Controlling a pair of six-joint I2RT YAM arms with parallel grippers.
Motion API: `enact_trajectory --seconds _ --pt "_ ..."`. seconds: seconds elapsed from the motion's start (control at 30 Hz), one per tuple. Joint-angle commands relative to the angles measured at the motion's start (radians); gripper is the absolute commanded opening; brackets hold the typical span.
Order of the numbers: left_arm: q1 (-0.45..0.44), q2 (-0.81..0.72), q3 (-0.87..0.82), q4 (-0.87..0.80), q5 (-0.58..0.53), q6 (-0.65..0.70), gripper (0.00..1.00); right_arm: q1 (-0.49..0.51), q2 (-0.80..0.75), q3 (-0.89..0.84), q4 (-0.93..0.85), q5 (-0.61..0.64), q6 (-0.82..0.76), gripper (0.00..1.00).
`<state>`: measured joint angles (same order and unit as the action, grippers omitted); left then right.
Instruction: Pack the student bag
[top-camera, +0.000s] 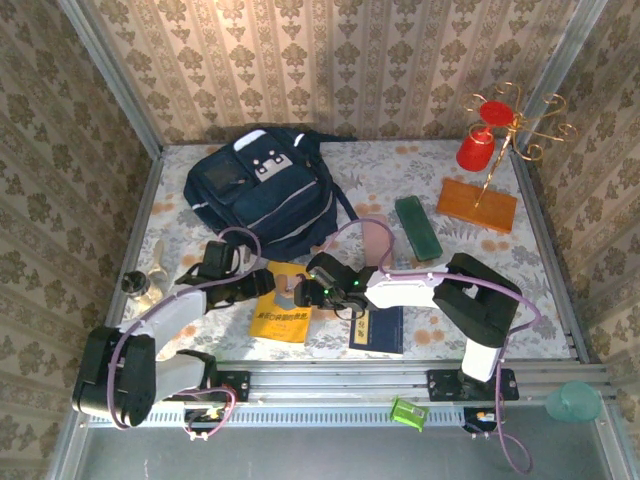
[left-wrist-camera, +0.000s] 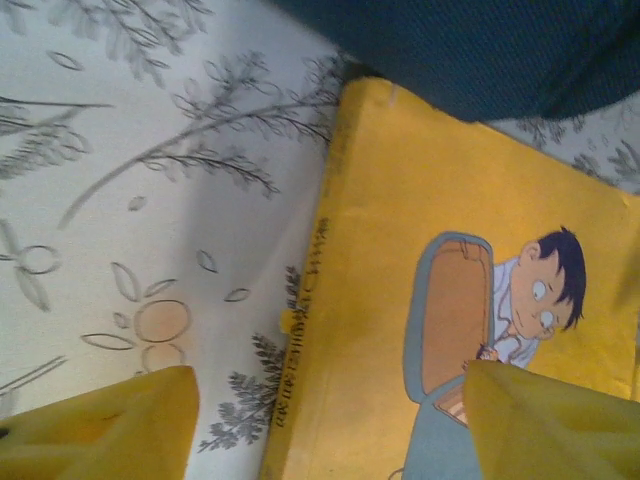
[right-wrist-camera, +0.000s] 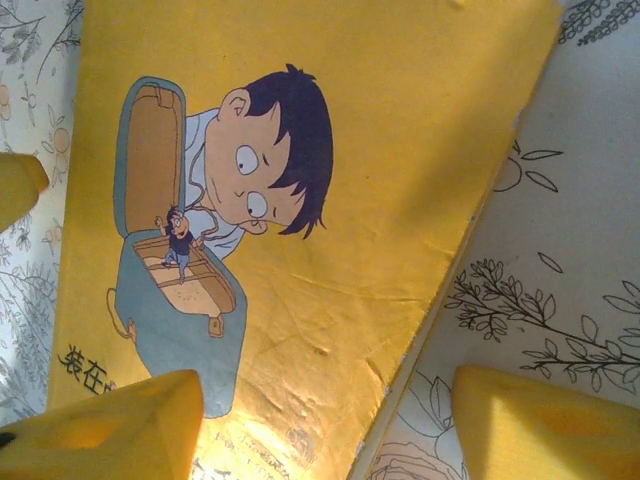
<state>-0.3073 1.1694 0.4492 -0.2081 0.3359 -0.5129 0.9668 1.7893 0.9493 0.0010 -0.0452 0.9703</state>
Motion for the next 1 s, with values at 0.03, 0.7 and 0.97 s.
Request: enact_trajectory --seconds 0.03,0.7,0.97 --pt "-0.02 0.006 -0.039 0.056 0.099 -0.034 0.63 0.01 0.045 0.025 0.048 -0.001 0.049 0.57" --pt "-0.022 -0.105 -0.118 0.141 0.124 -0.092 0.69 -0.005 -0.163 -0.078 0.107 0.071 -0.152 0.0" --pt "-0.024 -0.052 -0.106 0.31 0.286 -0.107 0.78 -0.06 -0.292 -0.208 0.291 0.004 -0.269 0.0"
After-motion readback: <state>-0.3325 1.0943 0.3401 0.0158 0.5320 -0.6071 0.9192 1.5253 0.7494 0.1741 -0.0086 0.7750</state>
